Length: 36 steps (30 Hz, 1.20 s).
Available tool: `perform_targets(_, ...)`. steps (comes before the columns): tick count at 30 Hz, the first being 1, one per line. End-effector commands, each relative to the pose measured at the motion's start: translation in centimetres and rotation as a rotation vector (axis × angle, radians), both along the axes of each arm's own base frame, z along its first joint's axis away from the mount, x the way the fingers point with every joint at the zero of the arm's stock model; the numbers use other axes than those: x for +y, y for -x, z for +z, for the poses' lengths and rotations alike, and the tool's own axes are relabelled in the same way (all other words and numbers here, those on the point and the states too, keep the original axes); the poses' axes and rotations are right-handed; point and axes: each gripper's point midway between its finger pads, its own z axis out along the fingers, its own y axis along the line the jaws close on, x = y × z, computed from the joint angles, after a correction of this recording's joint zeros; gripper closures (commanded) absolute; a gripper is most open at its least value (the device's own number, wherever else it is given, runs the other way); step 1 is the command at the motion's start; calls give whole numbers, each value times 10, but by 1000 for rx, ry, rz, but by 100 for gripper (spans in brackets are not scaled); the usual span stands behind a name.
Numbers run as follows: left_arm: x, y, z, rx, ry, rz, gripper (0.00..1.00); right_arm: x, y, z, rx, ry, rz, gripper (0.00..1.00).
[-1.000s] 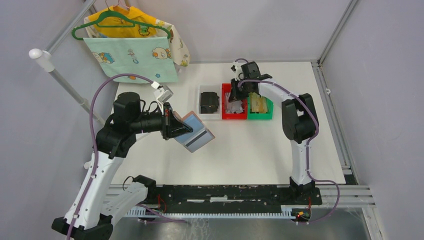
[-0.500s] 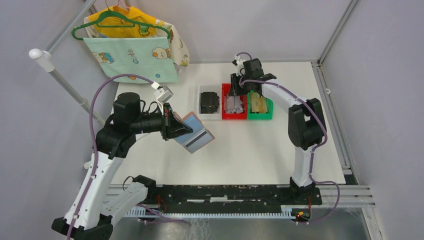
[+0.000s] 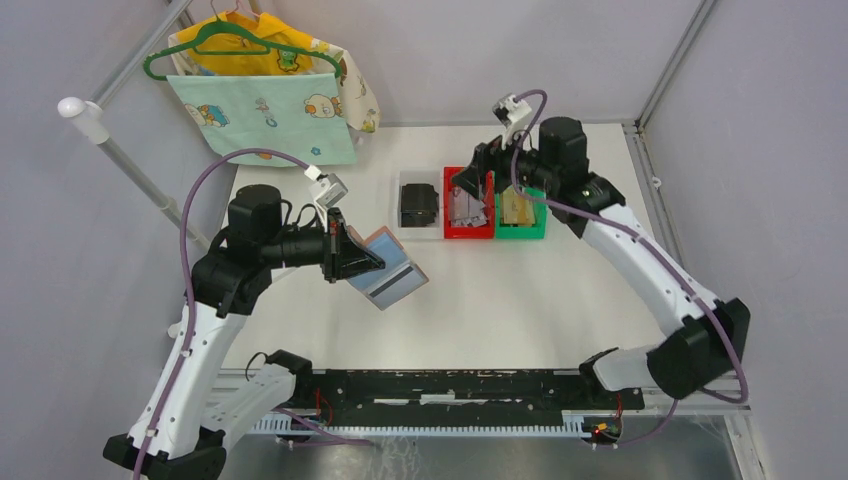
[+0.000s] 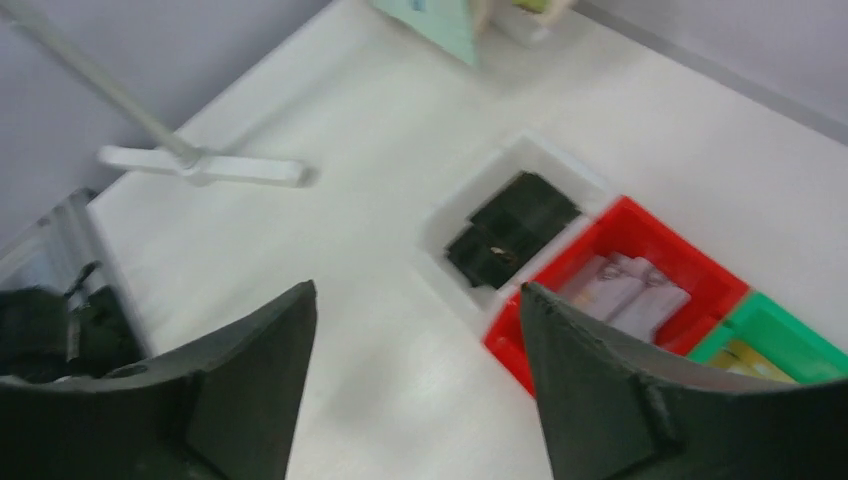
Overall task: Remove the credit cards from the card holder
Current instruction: Remove the credit card from the card holder.
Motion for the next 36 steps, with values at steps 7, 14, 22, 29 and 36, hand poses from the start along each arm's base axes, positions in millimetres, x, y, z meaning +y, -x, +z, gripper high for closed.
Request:
perform_targets(7, -8, 17, 20, -104, 38, -181, 98, 66, 180, 71, -278, -286, 670, 2)
perform_targets(14, -7, 23, 21, -129, 35, -217, 98, 98, 227, 53, -244, -256, 879, 3)
perform_targets(22, -6, 33, 24, -133, 41, -257, 98, 127, 245, 40, -185, -227, 969, 28)
perform_targets(29, -4, 39, 28, -148, 51, -268, 93, 136, 247, 42, -164, -242, 979, 82)
perform_targets(36, -5, 37, 41, -150, 73, -238, 22, 138, 235, 50, -148, -306, 877, 100)
